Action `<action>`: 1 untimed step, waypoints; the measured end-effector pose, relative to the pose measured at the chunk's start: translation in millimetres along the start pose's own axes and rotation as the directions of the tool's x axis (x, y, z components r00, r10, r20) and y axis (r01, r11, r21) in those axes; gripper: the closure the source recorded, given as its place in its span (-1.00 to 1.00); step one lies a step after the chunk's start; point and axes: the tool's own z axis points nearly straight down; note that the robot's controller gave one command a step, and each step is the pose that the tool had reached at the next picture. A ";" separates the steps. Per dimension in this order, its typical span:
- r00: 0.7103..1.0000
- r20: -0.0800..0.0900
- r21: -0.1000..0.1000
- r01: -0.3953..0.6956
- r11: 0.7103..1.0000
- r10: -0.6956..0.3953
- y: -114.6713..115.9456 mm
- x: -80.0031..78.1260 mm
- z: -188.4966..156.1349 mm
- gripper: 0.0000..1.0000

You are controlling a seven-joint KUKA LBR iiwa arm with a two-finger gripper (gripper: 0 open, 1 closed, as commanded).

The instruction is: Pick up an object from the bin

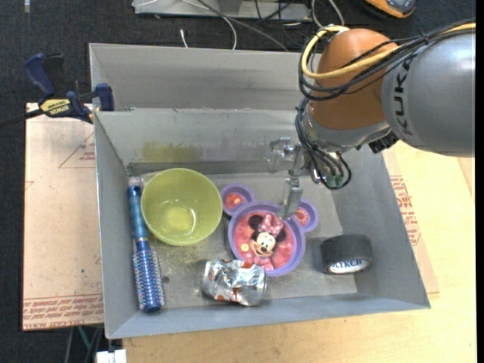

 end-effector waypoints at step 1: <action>1.000 0.000 0.000 0.000 1.000 0.000 0.0 0.0 0.0 -1.00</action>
Offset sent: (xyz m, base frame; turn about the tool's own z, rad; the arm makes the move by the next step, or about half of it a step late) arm 0.0046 0.0264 -0.0789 -0.2606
